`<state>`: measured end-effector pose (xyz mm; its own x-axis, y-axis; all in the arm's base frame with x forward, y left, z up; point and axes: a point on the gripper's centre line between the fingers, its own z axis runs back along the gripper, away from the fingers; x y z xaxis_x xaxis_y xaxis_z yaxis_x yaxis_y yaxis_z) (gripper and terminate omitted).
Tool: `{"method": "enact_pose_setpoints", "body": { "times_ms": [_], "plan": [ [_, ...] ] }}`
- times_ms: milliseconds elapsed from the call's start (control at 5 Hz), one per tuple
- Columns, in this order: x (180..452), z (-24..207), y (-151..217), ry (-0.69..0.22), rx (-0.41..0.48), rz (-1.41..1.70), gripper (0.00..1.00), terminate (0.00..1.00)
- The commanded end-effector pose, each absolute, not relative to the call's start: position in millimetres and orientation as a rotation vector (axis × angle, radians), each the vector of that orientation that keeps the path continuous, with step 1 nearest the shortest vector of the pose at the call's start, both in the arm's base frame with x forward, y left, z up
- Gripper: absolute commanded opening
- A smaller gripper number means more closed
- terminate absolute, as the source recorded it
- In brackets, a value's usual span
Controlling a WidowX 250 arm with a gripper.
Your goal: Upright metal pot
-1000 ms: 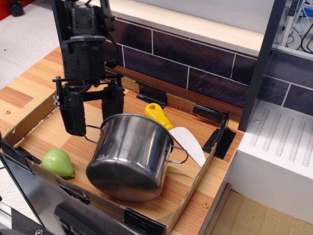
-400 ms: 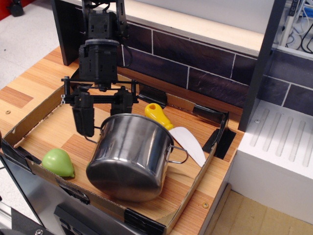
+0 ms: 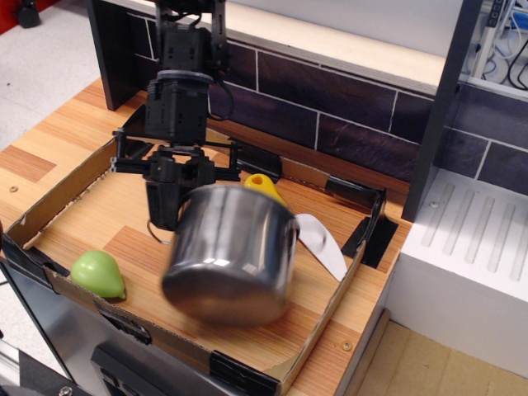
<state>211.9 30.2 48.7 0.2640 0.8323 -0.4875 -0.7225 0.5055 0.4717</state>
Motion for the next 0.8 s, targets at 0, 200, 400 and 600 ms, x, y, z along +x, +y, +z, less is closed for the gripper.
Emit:
{"method": "enact_pose_setpoints", "body": {
  "times_ms": [0,200,400,600],
  "plan": [
    [209.8,55.5,28.7,0.616,0.244,0.992,0.0,0.0],
    [201.9,60.5,26.9,0.536,0.272,0.944,0.0,0.0],
    [198.2,67.4,27.6,0.406,0.309,0.96,0.0,0.0],
    [200.5,72.9,27.0,0.139,0.274,1.079,0.0,0.0]
  ]
}}
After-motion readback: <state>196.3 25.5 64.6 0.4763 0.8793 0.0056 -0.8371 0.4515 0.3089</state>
